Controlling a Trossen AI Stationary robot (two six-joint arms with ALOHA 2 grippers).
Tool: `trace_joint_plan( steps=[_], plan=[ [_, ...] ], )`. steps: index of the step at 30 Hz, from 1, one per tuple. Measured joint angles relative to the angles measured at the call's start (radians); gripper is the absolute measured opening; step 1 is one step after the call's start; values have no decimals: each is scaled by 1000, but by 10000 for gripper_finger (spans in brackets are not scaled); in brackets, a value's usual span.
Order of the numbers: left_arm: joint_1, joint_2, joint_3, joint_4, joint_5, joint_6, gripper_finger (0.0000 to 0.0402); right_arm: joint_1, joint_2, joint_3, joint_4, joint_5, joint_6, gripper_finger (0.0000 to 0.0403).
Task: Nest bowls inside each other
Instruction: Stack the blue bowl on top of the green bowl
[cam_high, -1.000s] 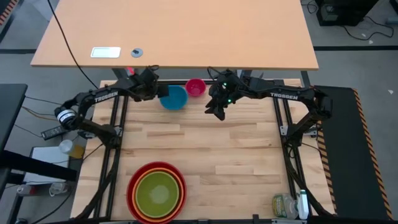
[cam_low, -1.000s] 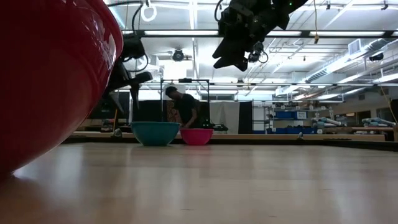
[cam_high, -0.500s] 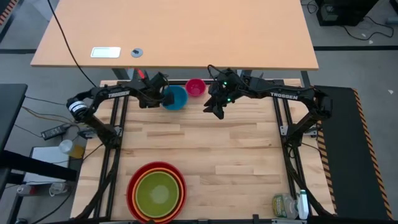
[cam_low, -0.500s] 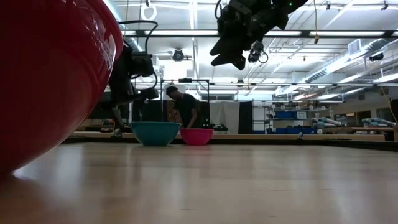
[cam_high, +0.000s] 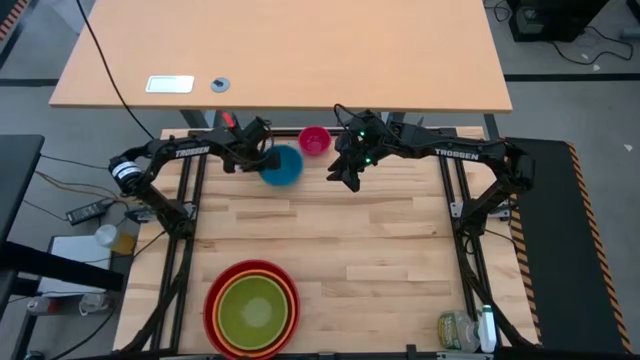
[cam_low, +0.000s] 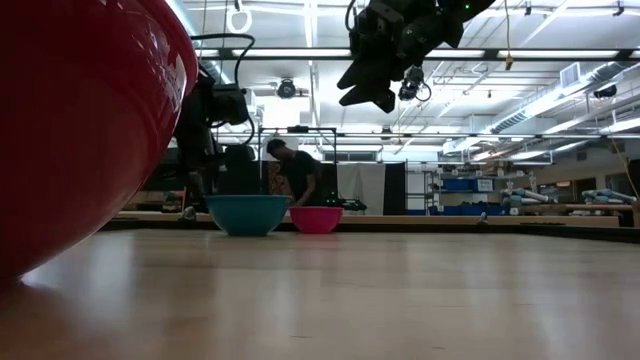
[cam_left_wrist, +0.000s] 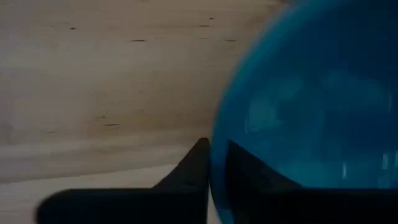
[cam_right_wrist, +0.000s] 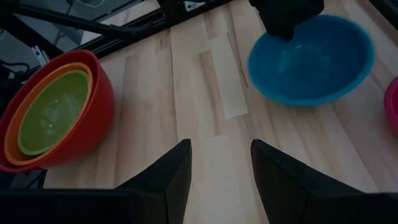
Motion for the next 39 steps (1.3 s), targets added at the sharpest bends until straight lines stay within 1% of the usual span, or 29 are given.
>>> trace_joint_plan(
  steps=[2,3,5,8,12,15,18,21,26,30,34,39],
  plan=[
    [-8,-3,1,12,-4,0,16,0,0,0,0,0,0,173],
    [-12,-5,2,14,-12,0,13,0,0,0,0,0,1,173],
    [-24,-13,1,17,-26,0,16,0,0,0,0,0,10,173],
    [-45,-39,0,19,-76,-9,22,-2,0,0,1,-1,28,173],
    [-88,-100,0,22,-127,8,17,-7,0,0,0,-1,30,173],
    [-133,-167,-1,19,-126,40,15,-8,0,0,-6,-15,30,173],
    [-189,-249,-1,-24,-122,46,17,-8,0,0,-8,-27,28,173],
    [-254,-339,-1,-46,-81,83,17,-8,0,0,-2,-45,16,173],
    [-413,-470,0,-90,29,107,18,-8,0,0,11,-47,-31,173],
    [-579,-543,0,-95,93,66,18,-8,0,0,24,-46,-69,173],
    [-754,-557,0,-110,101,-57,18,-8,0,0,63,-45,-76,173],
    [-933,-517,0,-97,118,-259,18,-8,0,0,75,-44,-72,173]
  ],
)
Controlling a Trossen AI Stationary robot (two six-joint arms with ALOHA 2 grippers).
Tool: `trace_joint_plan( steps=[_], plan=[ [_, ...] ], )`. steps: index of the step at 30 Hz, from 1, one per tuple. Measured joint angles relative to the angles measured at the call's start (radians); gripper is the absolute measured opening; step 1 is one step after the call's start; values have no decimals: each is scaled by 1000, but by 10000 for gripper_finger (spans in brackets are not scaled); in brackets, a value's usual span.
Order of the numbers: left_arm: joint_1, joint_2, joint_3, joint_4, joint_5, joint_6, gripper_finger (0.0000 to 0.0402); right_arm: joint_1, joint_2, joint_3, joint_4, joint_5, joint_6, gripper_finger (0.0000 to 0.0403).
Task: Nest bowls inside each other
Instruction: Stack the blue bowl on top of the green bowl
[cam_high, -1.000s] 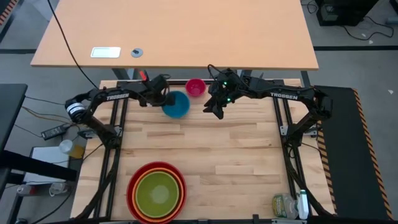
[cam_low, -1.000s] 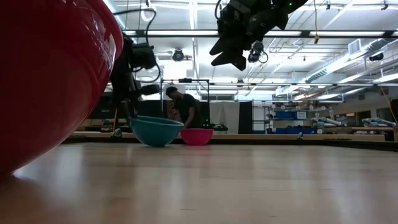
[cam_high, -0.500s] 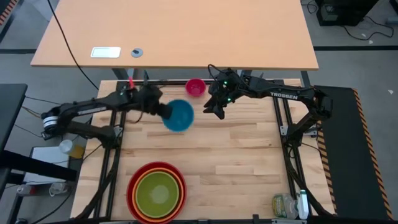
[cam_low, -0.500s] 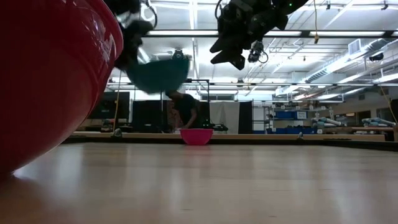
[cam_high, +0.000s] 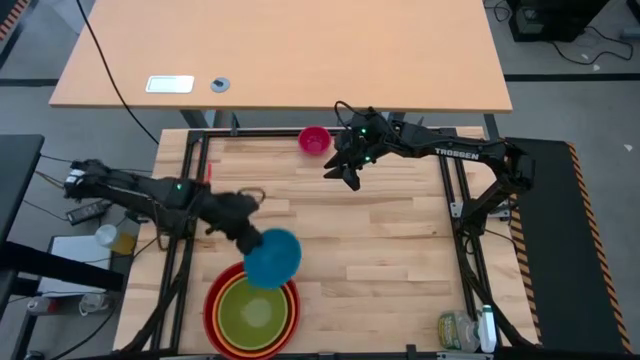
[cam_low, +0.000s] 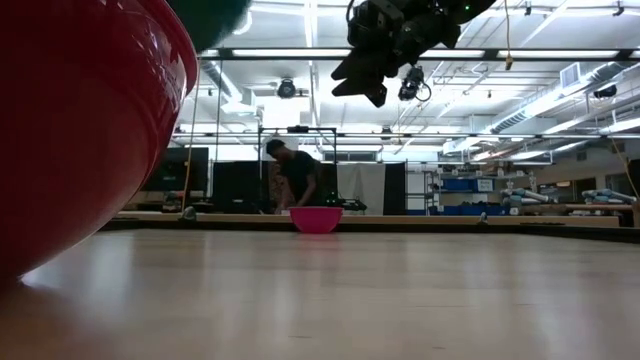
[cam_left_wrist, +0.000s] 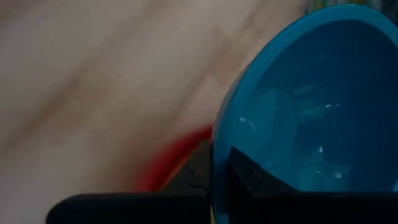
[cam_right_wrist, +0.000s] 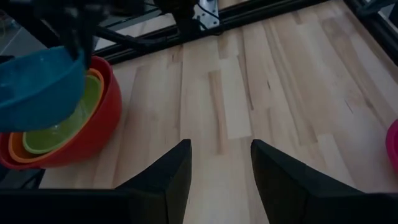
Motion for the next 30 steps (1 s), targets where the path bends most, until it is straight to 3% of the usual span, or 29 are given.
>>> trace_joint_plan(
  steps=[6,13,22,30],
  plan=[
    [-182,92,0,21,85,-175,18,0,0,0,-1,0,0,173],
    [-321,271,85,-48,113,-220,18,0,0,0,-1,0,0,173],
    [-377,496,217,-243,77,-236,18,0,0,0,0,0,-2,173],
    [-375,556,233,-273,75,-338,28,0,0,0,-1,-9,0,173]
  ],
)
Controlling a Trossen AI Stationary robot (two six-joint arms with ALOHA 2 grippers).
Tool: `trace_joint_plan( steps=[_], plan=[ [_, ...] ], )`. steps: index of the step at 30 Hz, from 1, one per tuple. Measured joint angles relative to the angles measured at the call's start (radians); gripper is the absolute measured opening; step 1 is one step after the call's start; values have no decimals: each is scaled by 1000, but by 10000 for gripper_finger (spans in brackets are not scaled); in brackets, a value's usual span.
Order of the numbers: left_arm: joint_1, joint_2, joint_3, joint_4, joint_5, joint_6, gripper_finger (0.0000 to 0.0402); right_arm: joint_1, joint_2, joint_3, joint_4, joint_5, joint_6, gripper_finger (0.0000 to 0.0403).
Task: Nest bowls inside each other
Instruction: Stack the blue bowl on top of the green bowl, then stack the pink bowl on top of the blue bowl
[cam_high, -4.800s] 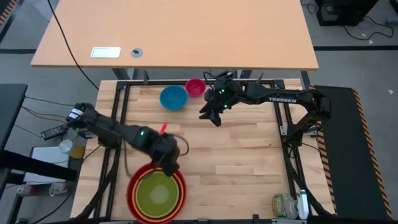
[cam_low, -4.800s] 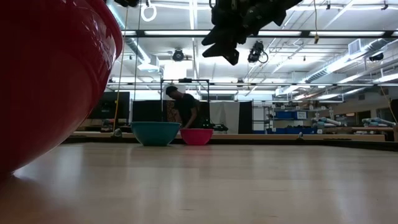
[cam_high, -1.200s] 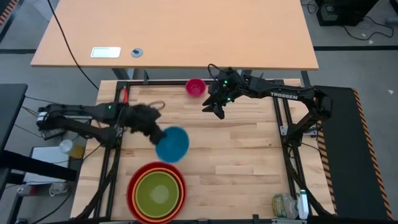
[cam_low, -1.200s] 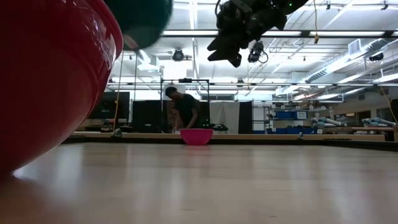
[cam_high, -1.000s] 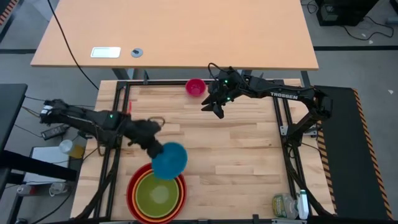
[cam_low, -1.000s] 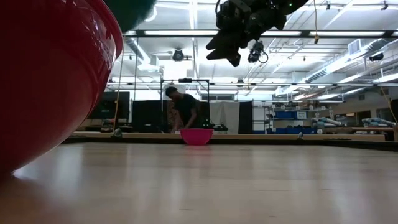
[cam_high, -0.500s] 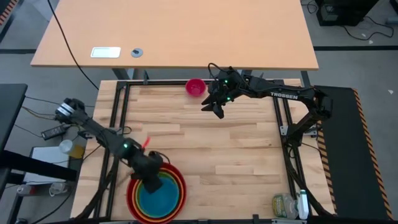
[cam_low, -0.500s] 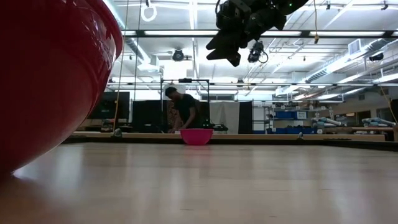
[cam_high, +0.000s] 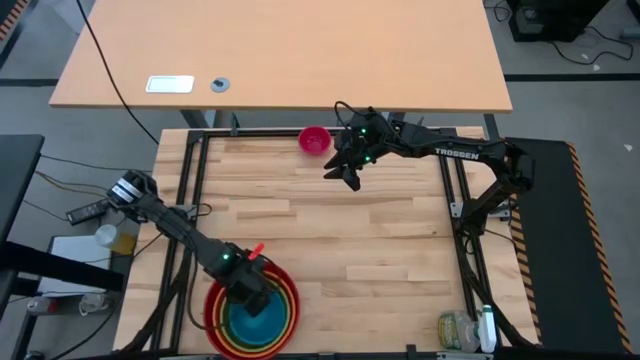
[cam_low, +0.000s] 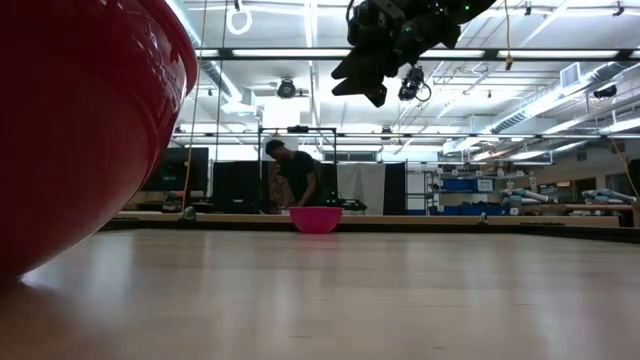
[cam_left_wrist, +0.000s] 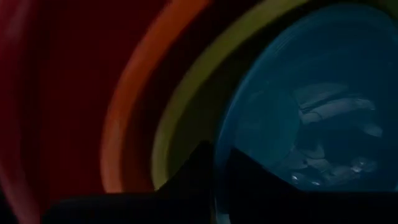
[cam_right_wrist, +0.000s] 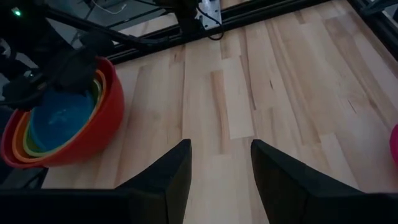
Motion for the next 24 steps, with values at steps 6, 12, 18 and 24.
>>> trace_joint_plan(
  steps=[6,12,18,24],
  plan=[
    [1,-16,0,-15,30,-43,94,0,0,0,1,-17,0,173],
    [13,-31,15,-32,82,-6,176,0,0,0,0,-17,-1,173],
    [25,-37,112,-151,63,92,202,17,0,0,0,-17,-1,173],
    [93,-37,224,-282,-10,218,187,44,0,0,-2,40,-3,173]
  ],
)
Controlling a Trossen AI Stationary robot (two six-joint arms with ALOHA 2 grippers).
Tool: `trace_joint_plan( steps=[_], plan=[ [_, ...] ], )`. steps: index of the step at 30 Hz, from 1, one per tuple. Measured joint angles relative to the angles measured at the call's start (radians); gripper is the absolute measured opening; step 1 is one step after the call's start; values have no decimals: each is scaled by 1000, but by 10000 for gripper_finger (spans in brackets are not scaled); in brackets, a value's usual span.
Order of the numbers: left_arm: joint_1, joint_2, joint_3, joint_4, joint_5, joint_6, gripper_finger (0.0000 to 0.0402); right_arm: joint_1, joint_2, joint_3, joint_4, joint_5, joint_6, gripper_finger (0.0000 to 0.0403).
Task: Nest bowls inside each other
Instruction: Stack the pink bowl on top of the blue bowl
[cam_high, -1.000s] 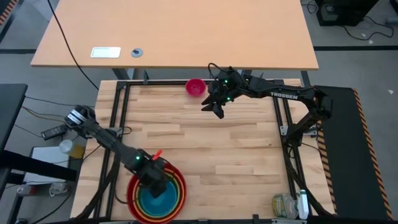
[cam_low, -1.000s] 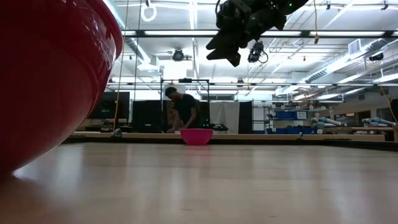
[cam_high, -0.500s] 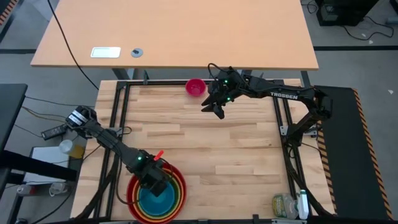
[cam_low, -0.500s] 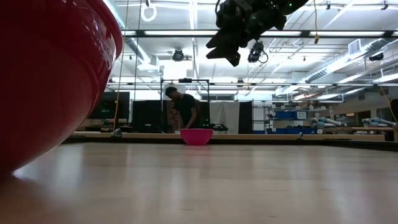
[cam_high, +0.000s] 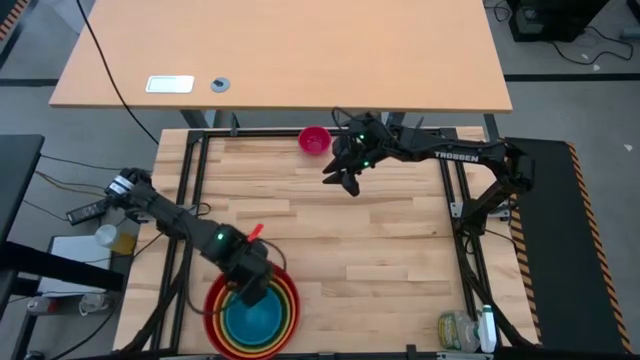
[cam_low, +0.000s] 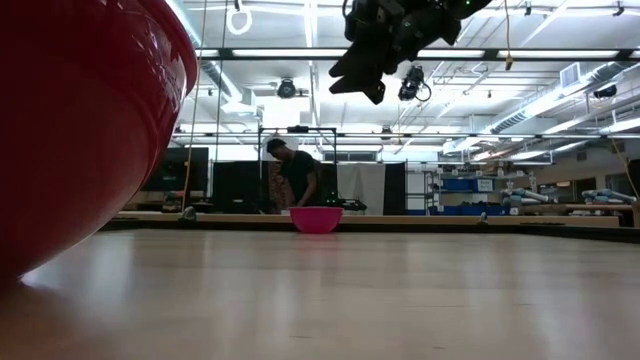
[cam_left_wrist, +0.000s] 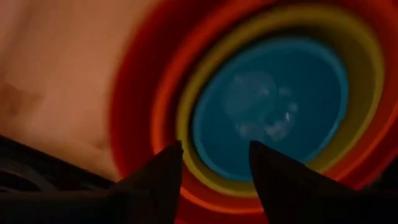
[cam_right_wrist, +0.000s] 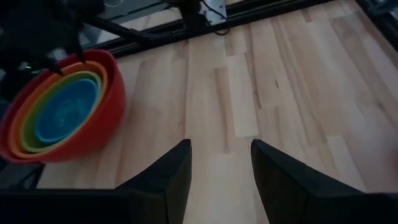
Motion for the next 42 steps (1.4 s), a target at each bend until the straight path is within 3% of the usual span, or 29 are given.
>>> trace_joint_plan(
  steps=[8,14,17,21,29,33,36,42],
  plan=[
    [221,0,5,1,-69,333,159,30,0,0,-52,83,0,173],
    [494,1,-73,115,-70,621,150,23,0,0,-126,139,4,173],
    [642,1,-108,209,-72,685,147,21,-2,18,-226,205,31,173],
    [832,2,-142,389,-80,652,146,20,-15,41,-318,305,37,173],
    [1100,74,-245,833,-104,384,147,20,-23,42,-299,304,73,173],
    [1142,129,-241,961,-126,303,162,23,-23,42,-290,304,98,173],
    [1135,153,-220,994,-193,241,183,24,-23,42,-282,290,133,173],
    [1098,171,-173,1008,-232,228,212,35,-23,42,-247,278,153,173]
  ],
)
